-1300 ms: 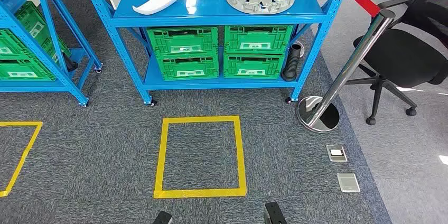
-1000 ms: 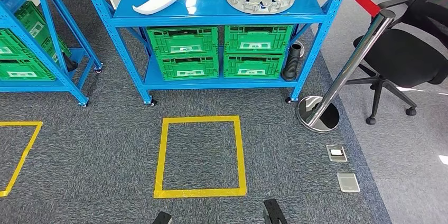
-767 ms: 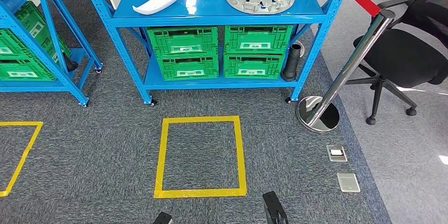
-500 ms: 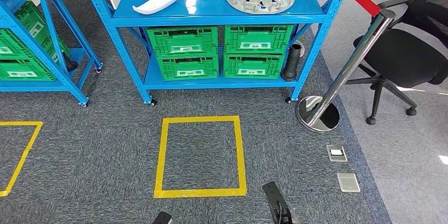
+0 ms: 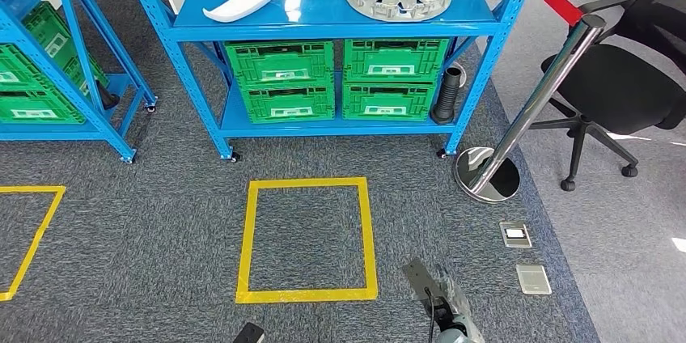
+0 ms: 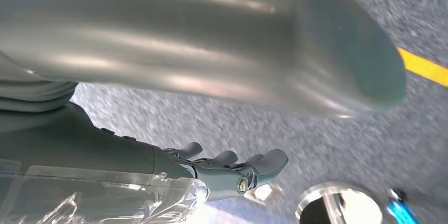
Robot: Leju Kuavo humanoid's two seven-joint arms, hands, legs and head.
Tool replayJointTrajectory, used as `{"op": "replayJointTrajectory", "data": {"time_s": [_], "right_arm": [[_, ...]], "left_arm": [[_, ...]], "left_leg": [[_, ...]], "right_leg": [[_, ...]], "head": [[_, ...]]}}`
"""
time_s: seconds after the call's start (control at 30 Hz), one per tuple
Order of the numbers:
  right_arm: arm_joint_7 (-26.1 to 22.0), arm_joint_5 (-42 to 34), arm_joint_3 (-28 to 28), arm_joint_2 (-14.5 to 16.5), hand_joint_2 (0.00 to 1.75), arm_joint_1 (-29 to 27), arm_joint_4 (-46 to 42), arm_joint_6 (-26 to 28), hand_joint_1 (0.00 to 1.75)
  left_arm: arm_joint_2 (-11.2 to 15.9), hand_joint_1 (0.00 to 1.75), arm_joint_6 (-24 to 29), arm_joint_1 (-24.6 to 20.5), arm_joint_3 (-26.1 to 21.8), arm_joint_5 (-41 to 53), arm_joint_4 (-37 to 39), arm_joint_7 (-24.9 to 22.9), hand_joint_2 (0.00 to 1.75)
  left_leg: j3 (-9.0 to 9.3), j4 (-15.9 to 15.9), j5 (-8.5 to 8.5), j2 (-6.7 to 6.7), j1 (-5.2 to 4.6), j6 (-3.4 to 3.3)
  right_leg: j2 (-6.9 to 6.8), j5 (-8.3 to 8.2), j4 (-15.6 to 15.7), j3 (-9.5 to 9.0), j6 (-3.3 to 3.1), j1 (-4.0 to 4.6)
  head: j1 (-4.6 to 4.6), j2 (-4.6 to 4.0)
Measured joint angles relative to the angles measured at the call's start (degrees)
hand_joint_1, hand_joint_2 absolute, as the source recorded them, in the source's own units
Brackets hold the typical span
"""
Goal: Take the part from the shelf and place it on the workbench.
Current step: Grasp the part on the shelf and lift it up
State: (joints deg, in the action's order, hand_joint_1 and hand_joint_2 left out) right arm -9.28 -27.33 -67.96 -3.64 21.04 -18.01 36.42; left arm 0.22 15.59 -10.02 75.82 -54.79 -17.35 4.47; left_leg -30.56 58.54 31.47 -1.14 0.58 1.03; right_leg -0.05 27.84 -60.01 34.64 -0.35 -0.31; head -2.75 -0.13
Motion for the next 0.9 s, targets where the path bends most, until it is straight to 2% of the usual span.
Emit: {"op": "replayJointTrajectory", "data": {"time_s": [0.2, 0.37, 0.5, 0.6, 0.9], "right_arm": [[2.6, 10.4, 1.8, -3.0, 0.0, 2.0, -3.4, 2.0, 0.0], [13.3, 30.3, 4.6, -6.3, 0.0, 3.3, -8.4, 2.2, 0.0], [18.7, 42.3, 8.1, -8.8, 0.0, 3.9, -13.2, -0.1, 0.0], [20.7, 46.9, 10.8, -10.5, 0.0, 4.2, -16.6, -1.4, 0.0], [24.2, 54.0, 17.8, -14.1, 0.0, 4.1, -26.0, -3.3, 0.0]], "left_arm": [[0.1, 0.0, -0.3, -0.1, -0.1, 0.8, 0.0, 0.0, 0.0], [0.1, 0.0, -0.9, -0.2, -0.7, 2.0, 0.0, -0.5, 0.0], [0.1, 0.0, -1.2, -0.2, -1.1, 2.8, 0.0, -0.9, 0.0], [0.1, 0.0, -1.6, -0.2, -1.4, 3.1, 0.0, -0.9, 0.0], [0.1, 0.0, -2.1, -0.2, -2.5, 3.4, 0.0, -1.0, 0.0]], "left_leg": [[0.0, 0.0, 0.0, 0.0, -0.01, 0.0], [0.0, 0.0, 0.0, 0.0, -0.02, 0.0], [0.01, 0.0, -0.01, 0.0, -0.03, -0.01], [0.01, 0.0, -0.01, 0.0, -0.03, -0.01], [0.01, 0.0, -0.01, 0.0, -0.03, -0.01]], "right_leg": [[0.0, -0.01, 0.0, 0.0, 0.01, -0.01], [0.01, -0.03, 0.0, 0.0, 0.04, -0.04], [0.01, -0.03, 0.0, 0.0, 0.04, -0.05], [0.01, -0.03, 0.0, 0.0, 0.05, -0.05], [0.01, -0.03, 0.0, 0.0, 0.05, -0.06]], "head": [[-0.01, 0.0], [0.0, 0.0], [-0.01, 0.0], [-0.01, 0.0], [-0.01, 0.0]]}}
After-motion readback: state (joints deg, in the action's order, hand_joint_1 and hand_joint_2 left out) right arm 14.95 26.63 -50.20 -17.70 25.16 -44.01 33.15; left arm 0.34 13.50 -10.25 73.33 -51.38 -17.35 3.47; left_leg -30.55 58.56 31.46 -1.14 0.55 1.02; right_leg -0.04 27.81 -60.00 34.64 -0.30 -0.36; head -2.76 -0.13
